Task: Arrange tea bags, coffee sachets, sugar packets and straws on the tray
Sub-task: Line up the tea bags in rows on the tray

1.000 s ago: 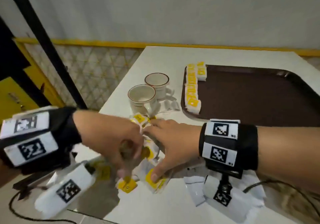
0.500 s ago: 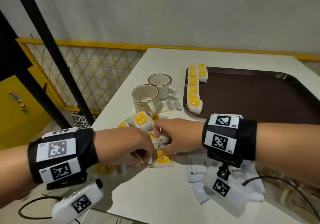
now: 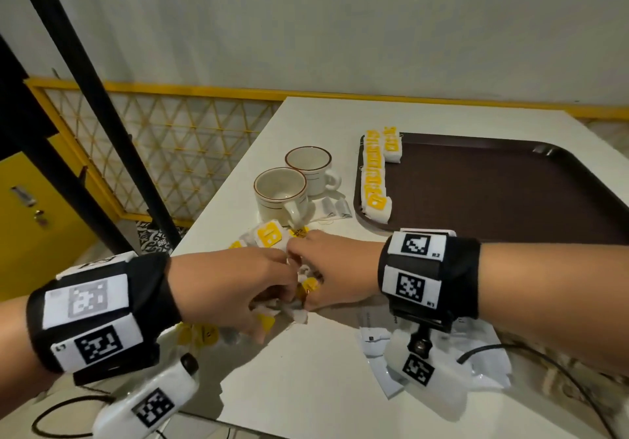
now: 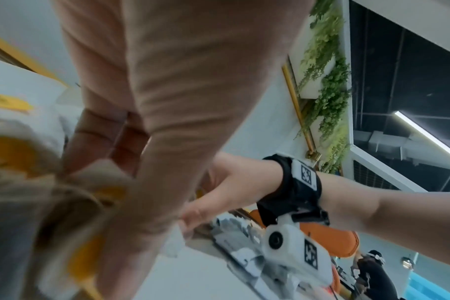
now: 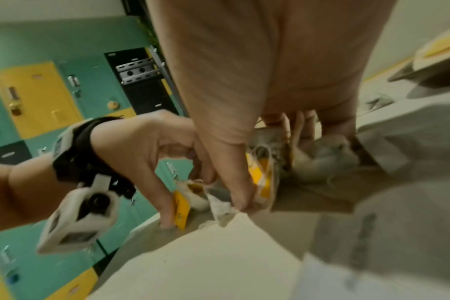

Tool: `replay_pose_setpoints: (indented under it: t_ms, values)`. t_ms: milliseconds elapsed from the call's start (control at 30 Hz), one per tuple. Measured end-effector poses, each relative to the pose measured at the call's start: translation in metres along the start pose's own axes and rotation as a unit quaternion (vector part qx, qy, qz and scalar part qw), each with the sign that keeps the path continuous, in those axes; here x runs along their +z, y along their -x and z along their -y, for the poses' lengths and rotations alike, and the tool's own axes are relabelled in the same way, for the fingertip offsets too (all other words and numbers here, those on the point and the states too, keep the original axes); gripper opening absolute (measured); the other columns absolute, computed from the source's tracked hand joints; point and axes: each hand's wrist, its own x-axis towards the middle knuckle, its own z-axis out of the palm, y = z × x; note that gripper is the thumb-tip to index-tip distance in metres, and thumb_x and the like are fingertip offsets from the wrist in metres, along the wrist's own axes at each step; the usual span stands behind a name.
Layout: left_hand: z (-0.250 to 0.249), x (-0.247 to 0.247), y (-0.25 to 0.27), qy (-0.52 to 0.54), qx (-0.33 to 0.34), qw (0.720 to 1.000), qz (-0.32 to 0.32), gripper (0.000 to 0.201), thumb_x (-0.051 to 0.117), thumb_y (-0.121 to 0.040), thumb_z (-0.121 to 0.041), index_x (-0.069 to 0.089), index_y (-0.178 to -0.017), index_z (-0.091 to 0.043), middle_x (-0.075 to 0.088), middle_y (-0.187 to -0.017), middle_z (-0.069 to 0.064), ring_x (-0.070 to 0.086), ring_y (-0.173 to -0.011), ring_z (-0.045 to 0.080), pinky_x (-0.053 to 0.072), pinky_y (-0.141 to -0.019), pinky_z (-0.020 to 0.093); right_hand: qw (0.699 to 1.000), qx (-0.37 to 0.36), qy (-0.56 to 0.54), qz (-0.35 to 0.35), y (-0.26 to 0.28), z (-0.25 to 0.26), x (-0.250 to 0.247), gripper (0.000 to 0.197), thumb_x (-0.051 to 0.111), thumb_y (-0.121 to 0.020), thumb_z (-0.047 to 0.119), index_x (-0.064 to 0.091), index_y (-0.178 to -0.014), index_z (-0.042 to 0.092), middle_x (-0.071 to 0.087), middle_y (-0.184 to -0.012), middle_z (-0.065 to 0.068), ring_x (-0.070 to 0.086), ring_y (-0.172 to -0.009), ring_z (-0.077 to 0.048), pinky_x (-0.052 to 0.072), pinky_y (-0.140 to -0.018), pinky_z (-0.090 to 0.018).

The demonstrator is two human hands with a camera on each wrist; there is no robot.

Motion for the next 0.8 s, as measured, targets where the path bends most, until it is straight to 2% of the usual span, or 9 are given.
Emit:
replay_pose_setpoints:
  t_ms: [133, 200, 300, 400, 467, 567, 667, 733, 800]
  values:
    - [0.001, 0.003, -0.002, -0.002, -0.013, 1.000, -0.009, 0.019, 0.065, -0.078, -0.020, 0.055, -0.094, -0.025, 0.048, -0.091, -0.015, 0.042, -0.077, 0.003, 0.033, -0.067, 0.011, 1.000, -0.008, -0.024, 0.008, 0.002, -0.002, -0.004, 0.038, 0.068, -0.084, 0.020, 0.046, -0.114, 0.012, 0.055, -0.097, -0.005, 0.048, -0.084, -0.020, 0.037, -0.061, -0.029]
    - [0.002, 0.000, -0.002, 0.017, -0.032, 0.999, -0.002, 0.017, 0.065, -0.081, -0.021, 0.055, -0.091, -0.030, 0.053, -0.086, -0.015, 0.046, -0.074, 0.001, 0.036, -0.066, 0.011, 0.999, -0.005, -0.053, -0.010, 0.005, -0.006, -0.009, 0.032, 0.068, -0.084, 0.017, 0.050, -0.110, 0.012, 0.055, -0.096, -0.003, 0.046, -0.081, -0.017, 0.036, -0.060, -0.026]
    - [0.003, -0.012, 0.001, 0.071, -0.047, 0.995, -0.042, 0.019, 0.067, -0.083, -0.018, 0.057, -0.086, -0.033, 0.059, -0.079, -0.017, 0.051, -0.073, -0.005, 0.038, -0.063, 0.008, 0.991, 0.030, -0.126, -0.036, 0.014, -0.018, -0.026, 0.029, 0.068, -0.086, 0.019, 0.054, -0.111, 0.016, 0.055, -0.094, 0.005, 0.052, -0.071, -0.009, 0.045, -0.063, -0.024]
    - [0.003, -0.026, 0.001, 0.153, -0.038, 0.979, -0.128, 0.015, 0.070, -0.083, -0.016, 0.064, -0.087, -0.028, 0.060, -0.076, -0.017, 0.054, -0.069, 0.001, 0.040, -0.062, 0.009, 0.945, 0.073, -0.310, -0.071, 0.029, -0.035, -0.039, 0.020, 0.068, -0.087, 0.017, 0.059, -0.104, 0.018, 0.063, -0.096, -0.003, 0.057, -0.068, -0.010, 0.050, -0.060, -0.026]
    - [0.002, -0.031, -0.005, 0.234, -0.034, 0.953, -0.187, 0.014, 0.073, -0.082, -0.013, 0.065, -0.086, -0.025, 0.058, -0.072, -0.016, 0.053, -0.065, 0.003, 0.043, -0.063, 0.013, 0.847, 0.103, -0.516, -0.079, 0.041, -0.045, -0.042, 0.012, 0.063, -0.089, 0.007, 0.059, -0.099, 0.013, 0.063, -0.093, -0.007, 0.059, -0.072, -0.012, 0.051, -0.057, -0.023]
    - [-0.005, -0.033, -0.022, 0.372, -0.028, 0.888, -0.268, 0.012, 0.073, -0.080, -0.011, 0.066, -0.088, -0.017, 0.058, -0.074, -0.008, 0.053, -0.072, 0.010, 0.047, -0.067, 0.026, 0.654, 0.115, -0.742, -0.093, 0.059, -0.060, -0.042, 0.020, 0.050, -0.092, -0.003, 0.053, -0.111, 0.005, 0.054, -0.101, -0.016, 0.059, -0.074, -0.016, 0.051, -0.053, -0.020]
    - [-0.023, -0.029, -0.048, 0.494, -0.033, 0.805, -0.327, 0.011, 0.069, -0.082, -0.005, 0.063, -0.086, -0.014, 0.060, -0.076, -0.001, 0.056, -0.068, 0.010, 0.048, -0.061, 0.019, 0.471, 0.121, -0.867, -0.112, 0.073, -0.069, -0.037, 0.014, 0.049, -0.085, 0.000, 0.057, -0.096, 0.003, 0.061, -0.082, -0.018, 0.058, -0.059, -0.017, 0.045, -0.050, -0.018]
    - [-0.039, -0.028, -0.070, 0.578, -0.042, 0.744, -0.332, 0.011, 0.064, -0.085, -0.001, 0.062, -0.086, -0.012, 0.062, -0.074, 0.001, 0.059, -0.064, 0.008, 0.052, -0.056, 0.021, 0.403, 0.120, -0.898, -0.132, 0.079, -0.072, -0.033, 0.016, 0.050, -0.079, 0.004, 0.055, -0.093, 0.002, 0.059, -0.074, -0.018, 0.052, -0.061, -0.017, 0.046, -0.050, -0.020]
    - [-0.051, -0.029, -0.091, 0.643, -0.043, 0.693, -0.322, 0.011, 0.062, -0.086, 0.000, 0.060, -0.089, -0.011, 0.064, -0.078, 0.002, 0.062, -0.066, 0.011, 0.057, -0.060, 0.029, 0.371, 0.112, -0.910, -0.145, 0.083, -0.075, -0.029, 0.022, 0.049, -0.081, 0.012, 0.056, -0.099, 0.002, 0.059, -0.081, -0.018, 0.052, -0.065, -0.019, 0.049, -0.051, -0.022]
